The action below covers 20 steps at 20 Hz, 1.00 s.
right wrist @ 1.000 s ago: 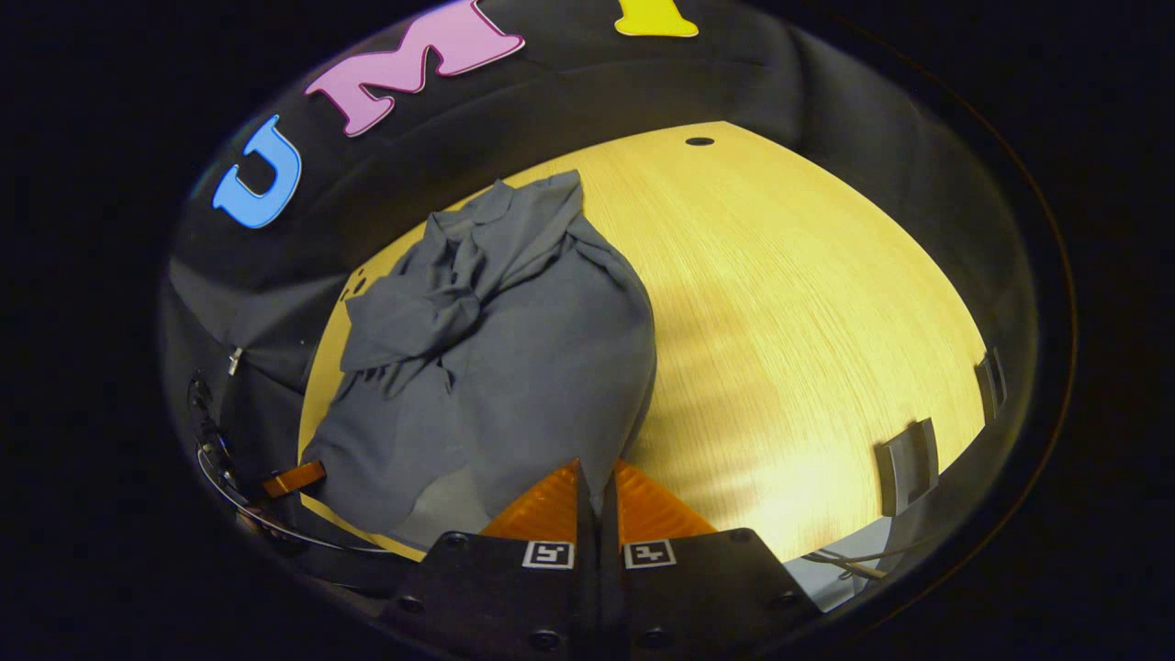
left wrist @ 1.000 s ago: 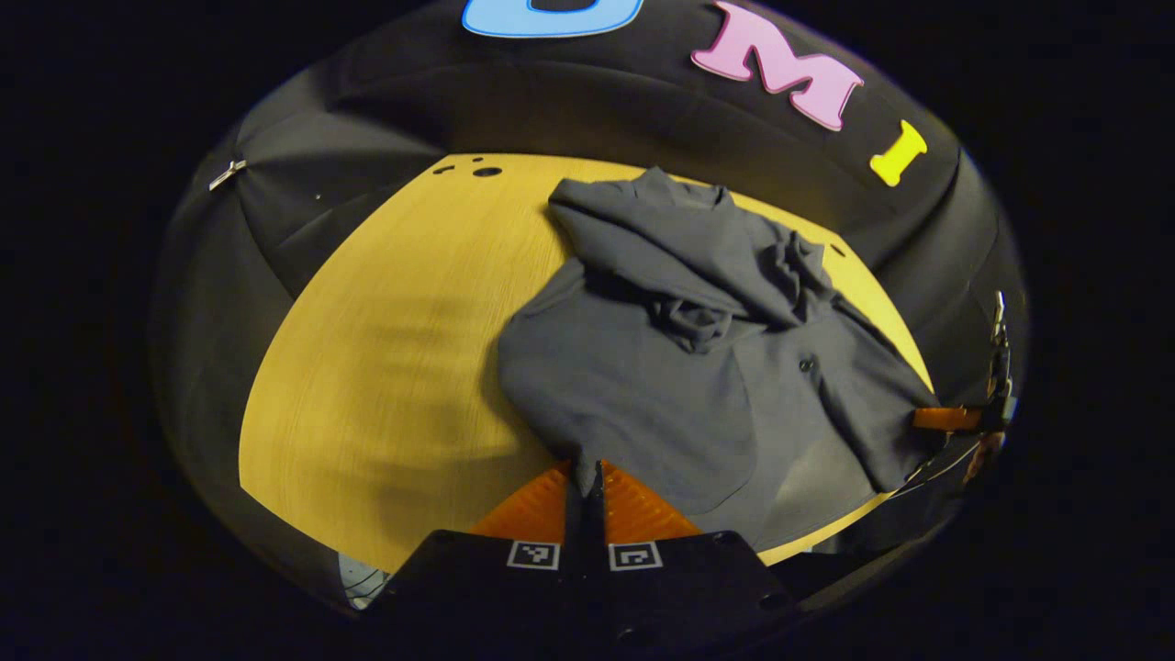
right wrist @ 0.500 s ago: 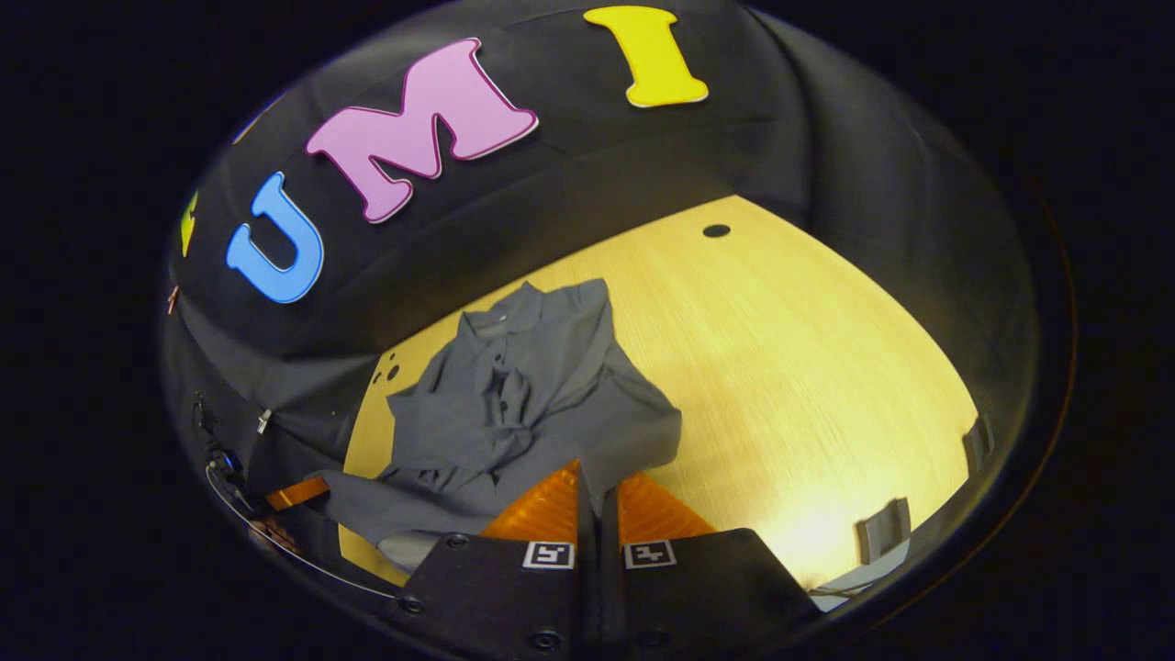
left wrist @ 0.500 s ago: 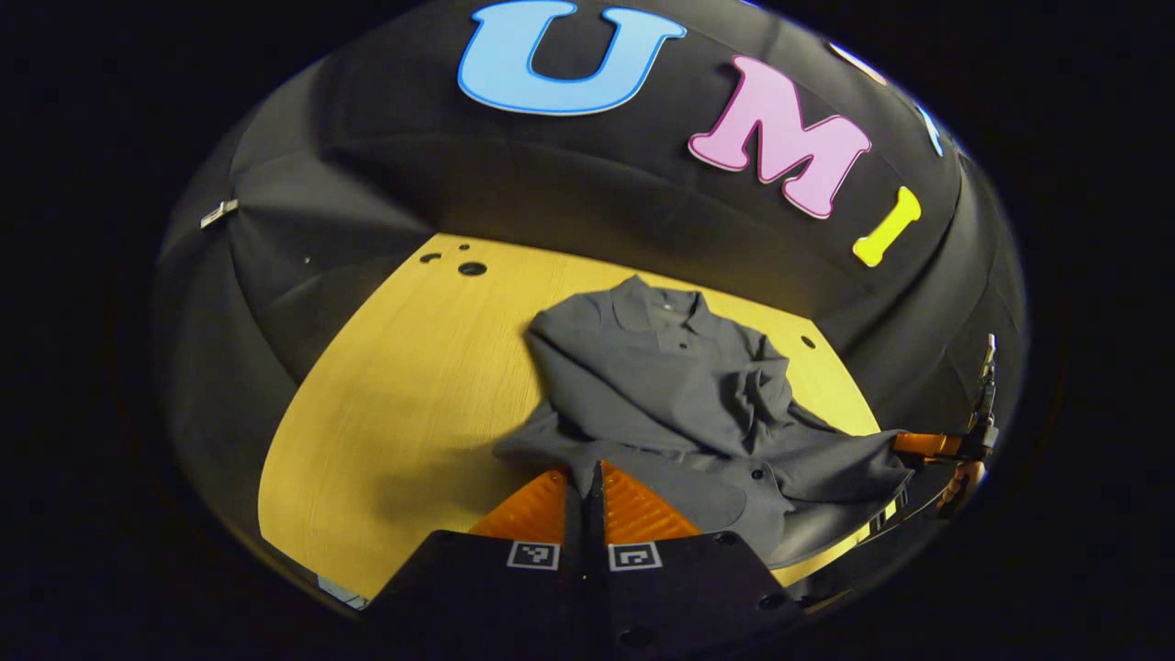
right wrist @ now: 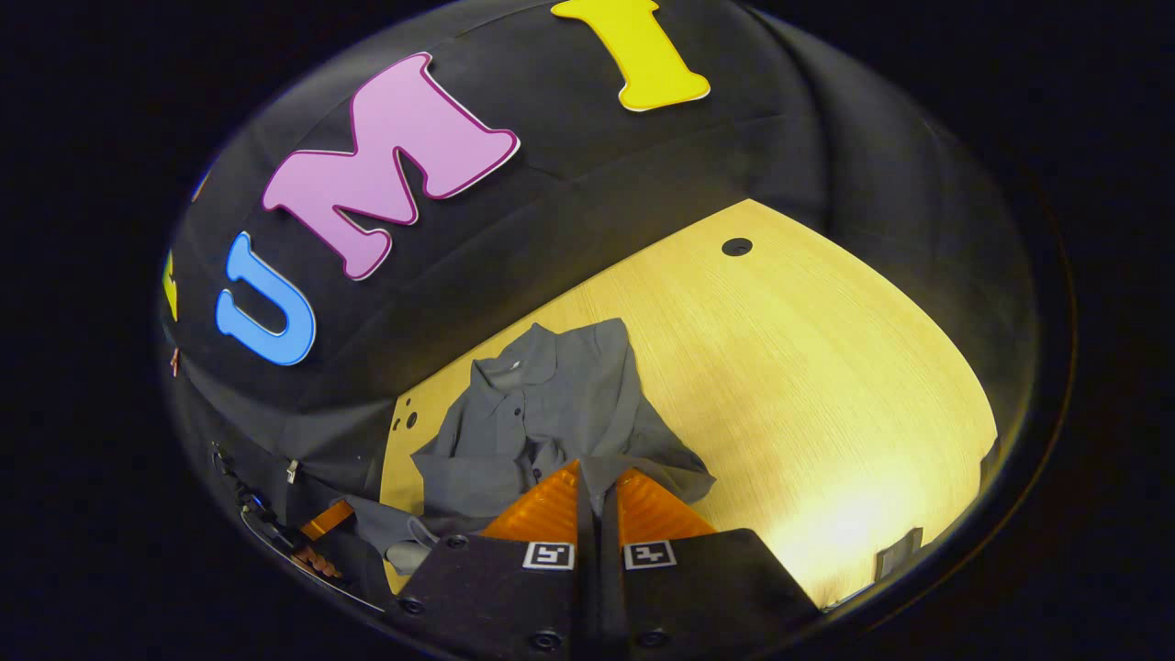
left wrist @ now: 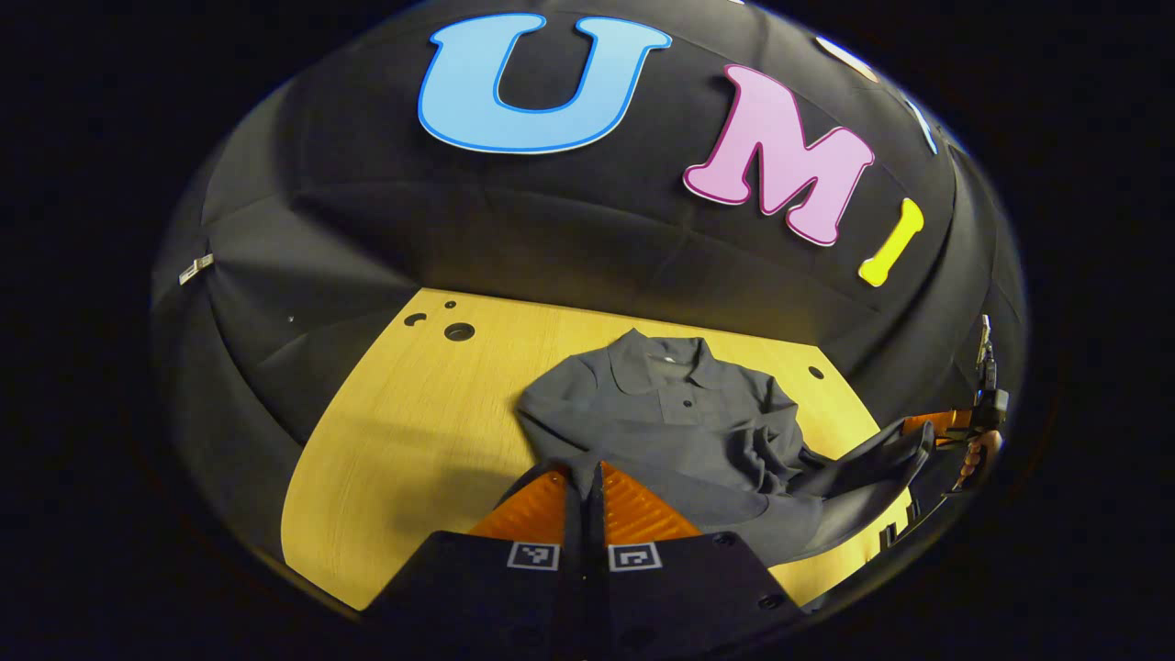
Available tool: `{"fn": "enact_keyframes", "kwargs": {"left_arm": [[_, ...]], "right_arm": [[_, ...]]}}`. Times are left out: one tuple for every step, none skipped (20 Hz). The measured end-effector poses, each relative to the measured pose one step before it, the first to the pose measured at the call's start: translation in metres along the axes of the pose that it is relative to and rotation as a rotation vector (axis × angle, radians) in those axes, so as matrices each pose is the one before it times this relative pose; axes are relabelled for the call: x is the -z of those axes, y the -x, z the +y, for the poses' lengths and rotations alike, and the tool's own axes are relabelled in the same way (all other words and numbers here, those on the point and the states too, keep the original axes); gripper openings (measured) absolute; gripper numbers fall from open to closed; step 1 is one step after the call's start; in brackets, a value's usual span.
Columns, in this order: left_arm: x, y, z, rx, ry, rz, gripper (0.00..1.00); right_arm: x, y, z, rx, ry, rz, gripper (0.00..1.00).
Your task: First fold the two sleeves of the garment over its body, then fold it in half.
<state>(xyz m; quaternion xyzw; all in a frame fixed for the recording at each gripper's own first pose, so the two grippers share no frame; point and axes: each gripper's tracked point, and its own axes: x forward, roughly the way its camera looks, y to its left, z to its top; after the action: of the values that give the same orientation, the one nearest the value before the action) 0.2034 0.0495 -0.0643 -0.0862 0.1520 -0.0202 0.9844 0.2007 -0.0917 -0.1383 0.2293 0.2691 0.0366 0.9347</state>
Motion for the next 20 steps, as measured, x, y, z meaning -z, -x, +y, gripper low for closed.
{"fn": "enact_keyframes", "kwargs": {"left_arm": [[-0.00454,-0.00584,0.00154,-0.0047,0.00676,-0.00194,0.05],[-0.00571,-0.00605,0.00241,-0.00608,0.00666,-0.00308,0.05],[-0.00473,-0.00629,0.00159,-0.00664,0.00448,-0.00373,0.06],[-0.00528,-0.00653,0.0019,-0.00869,0.00212,-0.00415,0.05],[-0.00422,-0.00669,0.00026,-0.005,0.00128,-0.00186,0.05],[-0.00606,-0.00689,-0.00044,-0.00431,0.00185,-0.00423,0.05],[-0.00459,-0.00839,-0.00013,-0.00477,-0.00102,-0.00265,0.05],[-0.00377,-0.00751,0.00038,-0.0061,-0.00329,-0.00267,0.05],[-0.00237,-0.01046,-0.00154,-0.00492,-0.0044,-0.00205,0.05],[-0.00438,-0.00866,0.00058,-0.00684,-0.0039,-0.00019,0.05],[-0.00251,-0.00975,0.00057,-0.00623,-0.00195,-0.00014,0.05],[-0.00332,-0.00879,-0.0003,-0.00591,-0.00177,-0.00006,0.05],[-0.00167,-0.00899,0.00044,-0.00509,-0.00358,0.00062,0.05],[-0.00196,-0.00934,0.00057,-0.00618,-0.00647,0.00126,0.05],[-0.00136,-0.01033,0.00085,-0.00478,-0.00933,0.00378,0.05],[-0.00009,-0.00993,0.00065,-0.00705,-0.01059,0.00683,0.02],[0.00151,-0.01214,0.00025,-0.00509,-0.01004,0.00767,0.05],[0.00082,-0.01024,0.00067,-0.00811,-0.00872,0.00752,0.05],[0.00169,-0.01113,0.00113,-0.00653,-0.00641,0.00707,0.05],[0.00417,-0.01259,0.00024,-0.00695,-0.00707,0.01437,0.05]], "right_arm": [[-0.00693,-0.00487,-0.00067,0.00312,0.00666,-0.0044,0.05],[-0.00545,-0.00549,-0.00099,0.00436,0.0107,-0.00182,0.05],[-0.00546,-0.00611,-0.00046,0.00391,0.01037,-0.0033,0.05],[-0.00536,-0.00615,-0.00089,0.00342,0.00922,-0.00297,0.05],[-0.00532,-0.0077,0.00025,0.00062,0.00522,0.00123,0.05],[-0.00443,-0.00788,0.00076,-0.00035,0.00394,0.00151,0.05],[-0.00361,-0.00685,0.00107,-0.00212,0.00282,0.00448,0.05],[-0.00414,-0.00845,-0.00002,-0.00014,0.00298,0.00424,0.05],[-0.003,-0.0082,-0.00045,0.00238,0.00421,0.00269,0.05],[-0.00473,-0.00983,-0.00016,0.00045,0.00203,0.00403,0.05],[-0.00412,-0.00839,-0.00028,-0.00076,0.00047,0.0015,0.05],[-0.00473,-0.00848,-0.00033,0.00022,0.00073,0.00119,0.05],[-0.00325,-0.00931,-0.00159,0.00063,-0.00022,0.00276,0.05],[-0.00382,-0.00873,-0.00156,0.00028,0.0001,0.00188,0.05],[-0.00294,-0.009,-0.00121,0.00061,0.00343,0.00279,0.05],[-0.00269,-0.00948,-0.00216,0.00357,0.00288,0.00418,0.05],[-0.00107,-0.00993,-0.00271,0.00119,0.00075,0.00521,0.05],[-0.00123,-0.00951,-0.00147,0.00214,0.00088,0.00312,0.05],[0.00007,-0.01069,-0.00101,-0.0016,0.00834,0.00777,0.05],[0.00212,-0.01637,-0.005,0.00538,0.01733,0.01301,0.05]]}}
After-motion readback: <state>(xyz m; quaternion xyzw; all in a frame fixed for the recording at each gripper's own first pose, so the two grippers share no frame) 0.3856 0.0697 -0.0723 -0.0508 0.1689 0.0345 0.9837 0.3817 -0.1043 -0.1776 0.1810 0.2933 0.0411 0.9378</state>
